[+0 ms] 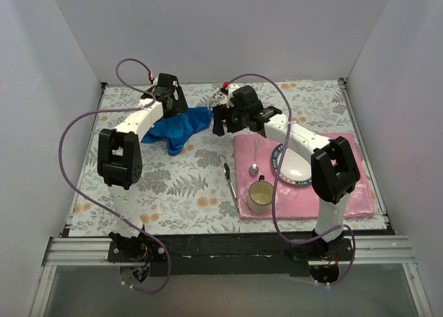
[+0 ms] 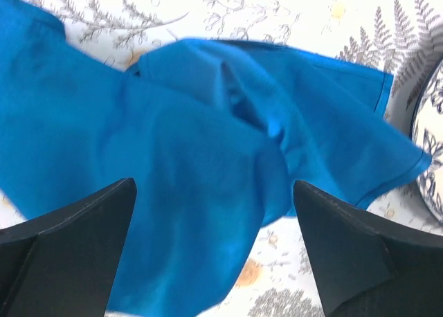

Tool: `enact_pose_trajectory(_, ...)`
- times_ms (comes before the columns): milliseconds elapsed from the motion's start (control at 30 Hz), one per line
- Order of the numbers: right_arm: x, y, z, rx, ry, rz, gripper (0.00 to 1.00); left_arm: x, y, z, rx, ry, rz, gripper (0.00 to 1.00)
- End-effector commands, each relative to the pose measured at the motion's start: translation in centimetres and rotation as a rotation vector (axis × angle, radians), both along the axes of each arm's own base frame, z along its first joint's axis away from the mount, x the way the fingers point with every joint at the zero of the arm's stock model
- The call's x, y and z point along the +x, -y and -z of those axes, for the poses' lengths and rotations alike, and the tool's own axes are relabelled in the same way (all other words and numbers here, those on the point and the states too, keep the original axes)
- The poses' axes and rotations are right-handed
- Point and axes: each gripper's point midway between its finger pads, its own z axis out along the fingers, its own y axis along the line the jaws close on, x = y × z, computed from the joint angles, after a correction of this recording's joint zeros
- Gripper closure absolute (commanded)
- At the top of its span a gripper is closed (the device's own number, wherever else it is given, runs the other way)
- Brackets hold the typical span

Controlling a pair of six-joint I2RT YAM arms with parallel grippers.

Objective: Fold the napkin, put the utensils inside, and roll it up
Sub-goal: Flatten the napkin out

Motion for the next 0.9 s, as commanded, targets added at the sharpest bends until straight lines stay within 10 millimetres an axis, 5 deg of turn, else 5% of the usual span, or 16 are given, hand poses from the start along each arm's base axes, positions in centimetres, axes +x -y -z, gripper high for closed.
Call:
enact_pose_trajectory(0, 1.3, -3.2, -4.0, 0.127, 0.068, -0.047, 0.17, 1.8, -0.5, -0.5, 0.038, 0.015, -0.024, 0.02)
enact_pose_trajectory(200, 1.7, -4.7, -2.7, 0.148, 0.030, -0.068, 0.20, 1.3, -1.1, 1.5, 0.084, -0.052, -0.029, 0.07)
enact_pose_trajectory(300, 1.8, -5.2, -2.3, 0.152, 0.021, -0.075, 0.20, 1.3, -1.3, 1.0, 0.099, -0.040, -0.030, 0.20)
enact_pose_trajectory(500, 1.5, -5.8, -0.7, 0.144, -0.012, -0.095, 0.22, -0.1, -1.6, -2.4, 0.074, 0.029, -0.039, 0.70)
enact_pose_trajectory(600, 1.2, -6.0, -0.3, 0.147, -0.025, -0.108, 0.24, -1.9, -1.6, -4.5, 0.032, 0.076, -0.044, 1.00)
enact_pose_trajectory(733, 0.9, -6.5, -0.2, 0.159, -0.038, -0.140, 0.26, -5.7, -2.1, -6.0, -0.041, 0.073, -0.131, 1.00)
enact_pose_trajectory(767, 0.8, -6.6, -0.3, 0.162, -0.039, -0.146, 0.27, -7.6, -2.6, -5.1, -0.045, 0.042, -0.150, 1.00)
enact_pose_trajectory(867, 0.4, -6.9, 0.2, 0.164, -0.050, -0.171, 0.27, -12.0, -4.2, -7.3, -0.064, 0.085, -0.223, 1.00)
